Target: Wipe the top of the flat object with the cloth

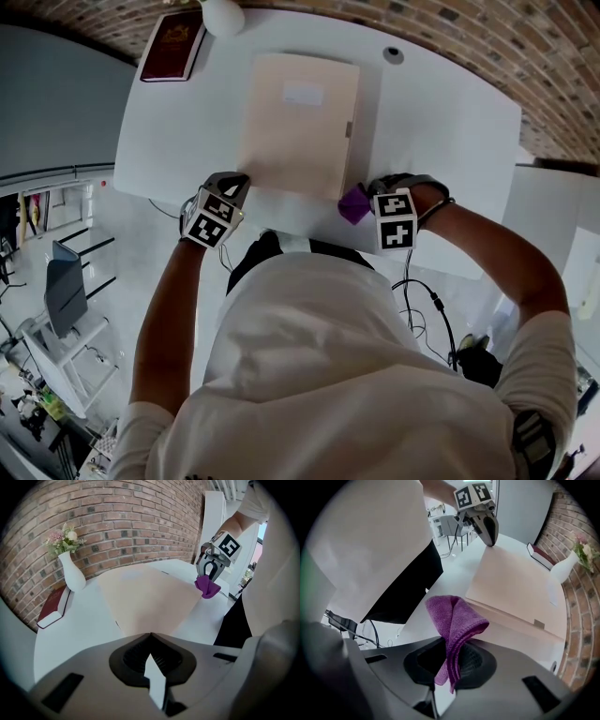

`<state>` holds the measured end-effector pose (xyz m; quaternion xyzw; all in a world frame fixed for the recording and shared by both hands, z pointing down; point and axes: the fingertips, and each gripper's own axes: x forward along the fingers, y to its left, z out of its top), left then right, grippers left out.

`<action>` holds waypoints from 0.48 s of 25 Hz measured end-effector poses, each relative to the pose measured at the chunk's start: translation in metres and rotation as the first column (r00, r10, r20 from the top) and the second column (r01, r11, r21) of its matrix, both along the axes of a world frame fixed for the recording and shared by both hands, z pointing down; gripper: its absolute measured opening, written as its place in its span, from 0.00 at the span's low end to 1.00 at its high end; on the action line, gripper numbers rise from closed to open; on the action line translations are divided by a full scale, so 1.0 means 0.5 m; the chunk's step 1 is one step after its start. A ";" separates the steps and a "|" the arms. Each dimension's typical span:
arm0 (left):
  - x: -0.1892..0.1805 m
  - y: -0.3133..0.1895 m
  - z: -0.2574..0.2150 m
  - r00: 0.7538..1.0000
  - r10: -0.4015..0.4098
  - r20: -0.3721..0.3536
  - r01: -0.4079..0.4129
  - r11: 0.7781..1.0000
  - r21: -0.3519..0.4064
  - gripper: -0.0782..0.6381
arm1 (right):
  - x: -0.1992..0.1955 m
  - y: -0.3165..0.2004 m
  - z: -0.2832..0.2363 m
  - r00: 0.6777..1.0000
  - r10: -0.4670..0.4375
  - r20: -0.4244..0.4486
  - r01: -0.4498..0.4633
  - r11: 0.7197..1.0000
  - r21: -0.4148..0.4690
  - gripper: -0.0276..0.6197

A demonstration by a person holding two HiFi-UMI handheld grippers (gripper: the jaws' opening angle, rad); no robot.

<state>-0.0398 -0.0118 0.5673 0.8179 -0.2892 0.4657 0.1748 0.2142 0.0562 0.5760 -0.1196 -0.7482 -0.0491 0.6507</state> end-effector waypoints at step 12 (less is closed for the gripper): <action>0.002 -0.003 -0.003 1.000 0.003 0.015 -0.004 1.000 0.012 0.14 | 0.007 -0.118 0.033 0.998 0.048 -0.026 -0.047 0.998 0.045 0.16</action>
